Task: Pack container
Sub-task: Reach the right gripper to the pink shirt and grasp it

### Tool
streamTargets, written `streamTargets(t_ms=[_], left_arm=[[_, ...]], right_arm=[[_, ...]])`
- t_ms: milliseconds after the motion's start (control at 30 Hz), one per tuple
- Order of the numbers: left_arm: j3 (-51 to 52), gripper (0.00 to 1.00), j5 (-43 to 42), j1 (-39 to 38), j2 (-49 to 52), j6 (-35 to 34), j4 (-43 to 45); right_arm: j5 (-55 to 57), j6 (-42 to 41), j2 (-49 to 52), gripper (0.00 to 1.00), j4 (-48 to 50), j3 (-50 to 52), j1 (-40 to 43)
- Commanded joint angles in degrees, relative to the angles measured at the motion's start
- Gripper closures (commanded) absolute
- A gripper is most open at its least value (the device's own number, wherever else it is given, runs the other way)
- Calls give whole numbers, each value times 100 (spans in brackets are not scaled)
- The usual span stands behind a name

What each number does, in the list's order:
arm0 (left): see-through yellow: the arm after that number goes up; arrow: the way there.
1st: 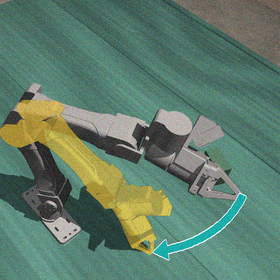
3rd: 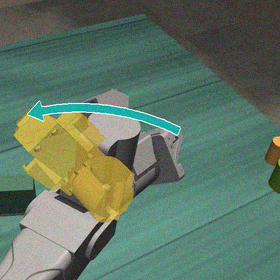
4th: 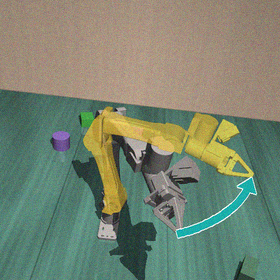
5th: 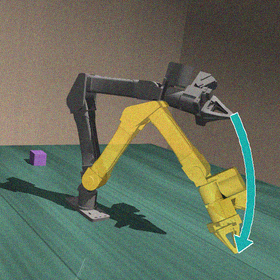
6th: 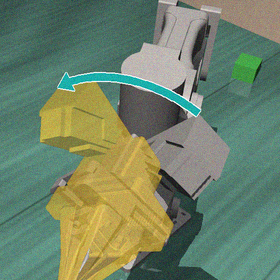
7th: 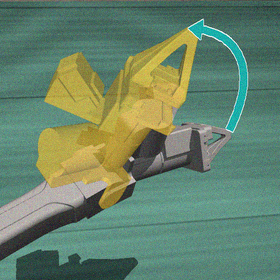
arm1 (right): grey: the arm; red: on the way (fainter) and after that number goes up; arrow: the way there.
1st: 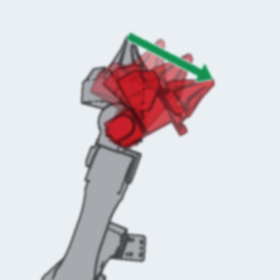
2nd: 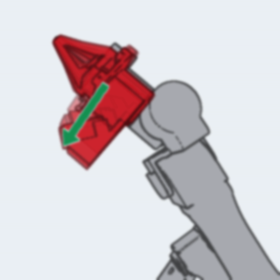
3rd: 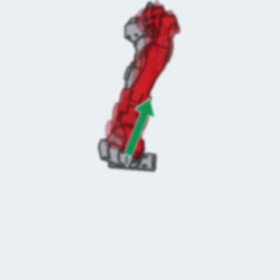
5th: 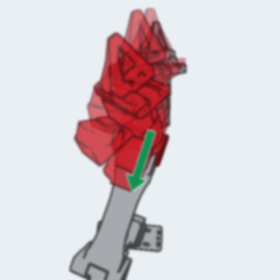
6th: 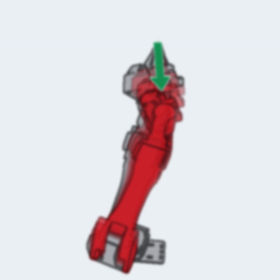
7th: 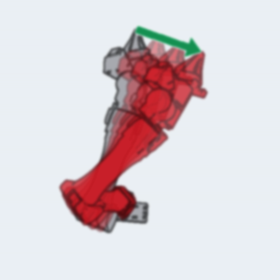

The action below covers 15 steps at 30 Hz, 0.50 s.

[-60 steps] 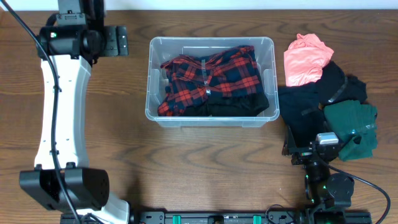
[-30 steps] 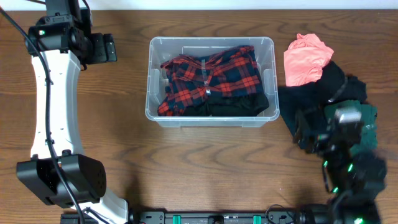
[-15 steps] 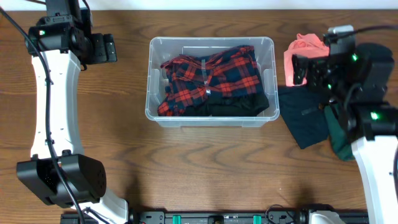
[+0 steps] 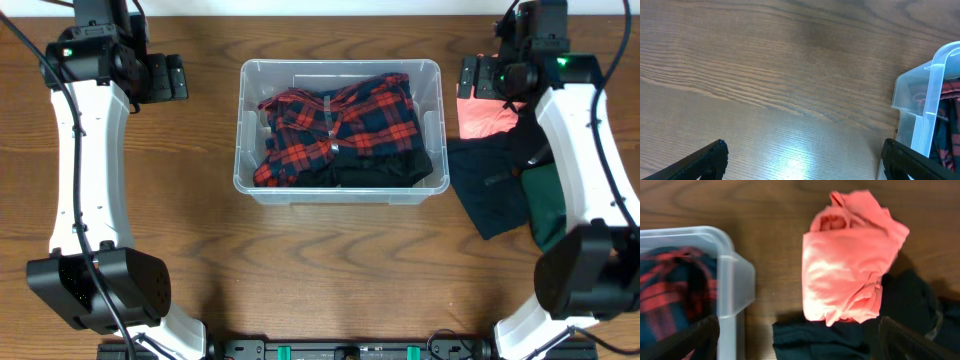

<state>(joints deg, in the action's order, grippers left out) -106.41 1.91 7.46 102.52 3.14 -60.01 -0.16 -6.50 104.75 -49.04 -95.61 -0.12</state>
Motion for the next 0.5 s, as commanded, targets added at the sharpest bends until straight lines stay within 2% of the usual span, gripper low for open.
streamTargets(t_ms=[0, 467], left_arm=[[33, 2, 28, 17, 39, -46, -17], [33, 2, 28, 17, 39, -46, -17]], right_arm=[[341, -426, 256, 1, -66, -162, 46], [621, -417, 1274, 1, 306, -162, 111]])
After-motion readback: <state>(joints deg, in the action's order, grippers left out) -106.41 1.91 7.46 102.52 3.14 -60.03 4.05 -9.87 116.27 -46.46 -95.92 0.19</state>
